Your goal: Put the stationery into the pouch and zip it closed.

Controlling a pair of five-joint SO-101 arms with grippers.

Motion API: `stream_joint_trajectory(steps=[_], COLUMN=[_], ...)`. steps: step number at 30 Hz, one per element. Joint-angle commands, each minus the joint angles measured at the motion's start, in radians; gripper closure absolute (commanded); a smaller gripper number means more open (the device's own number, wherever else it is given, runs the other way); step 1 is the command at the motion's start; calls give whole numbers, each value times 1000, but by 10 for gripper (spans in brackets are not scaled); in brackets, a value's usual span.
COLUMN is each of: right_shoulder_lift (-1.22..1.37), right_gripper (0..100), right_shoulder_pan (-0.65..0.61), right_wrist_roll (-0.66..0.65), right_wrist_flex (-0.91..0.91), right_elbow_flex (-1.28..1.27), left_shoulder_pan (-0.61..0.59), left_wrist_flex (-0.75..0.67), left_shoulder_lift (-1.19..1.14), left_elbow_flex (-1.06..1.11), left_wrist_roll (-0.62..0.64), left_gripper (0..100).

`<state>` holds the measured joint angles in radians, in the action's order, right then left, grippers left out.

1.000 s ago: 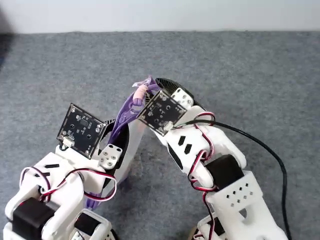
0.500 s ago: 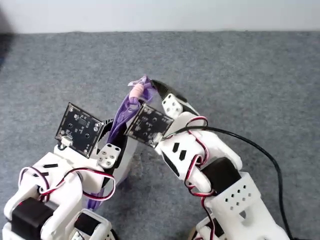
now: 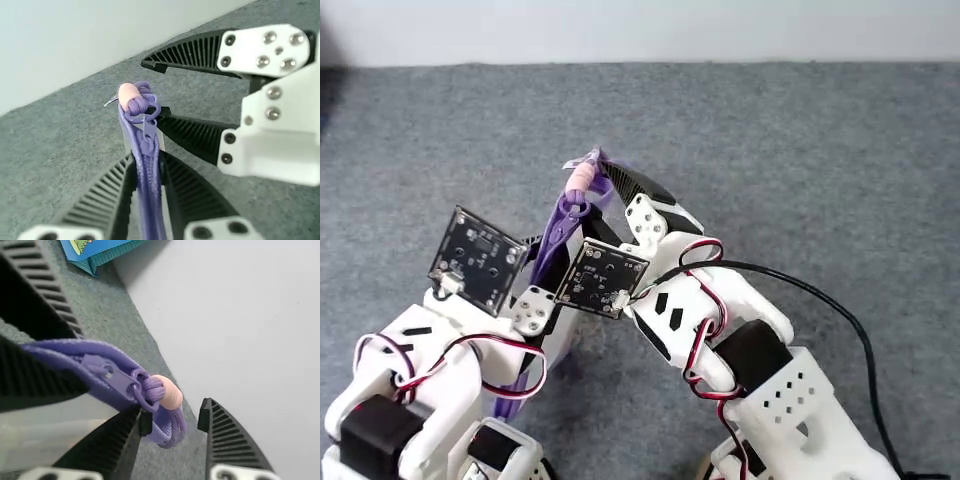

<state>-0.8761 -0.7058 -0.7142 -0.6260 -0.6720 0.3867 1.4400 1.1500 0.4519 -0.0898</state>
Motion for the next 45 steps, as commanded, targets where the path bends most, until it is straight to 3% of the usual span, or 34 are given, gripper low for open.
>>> stream_joint_trajectory(steps=[1,9,14,18,26,36,45], right_shoulder_lift=[4,4,2,-10,-15,-7,-102], right_gripper=[812,812,812,812,812,812,812], right_shoulder_pan=[5,151,173,150,145,142,156], right_wrist_roll=[-8,81,121,126,118,64,6], right_wrist_flex=[22,24,24,24,24,21,-225], right_elbow_flex=[5,0,0,-2,-23,-40,-40], left_shoulder_pan=[-29,-212,-226,-176,-81,20,11], left_wrist_flex=[-9,-252,-377,-351,-149,-84,-86], left_shoulder_lift=[9,9,9,11,12,12,12], left_elbow_flex=[-56,33,94,120,128,128,130], left_wrist_roll=[-95,-368,-451,-454,-450,-350,-350], left_gripper=[989,989,989,989,989,989,989])
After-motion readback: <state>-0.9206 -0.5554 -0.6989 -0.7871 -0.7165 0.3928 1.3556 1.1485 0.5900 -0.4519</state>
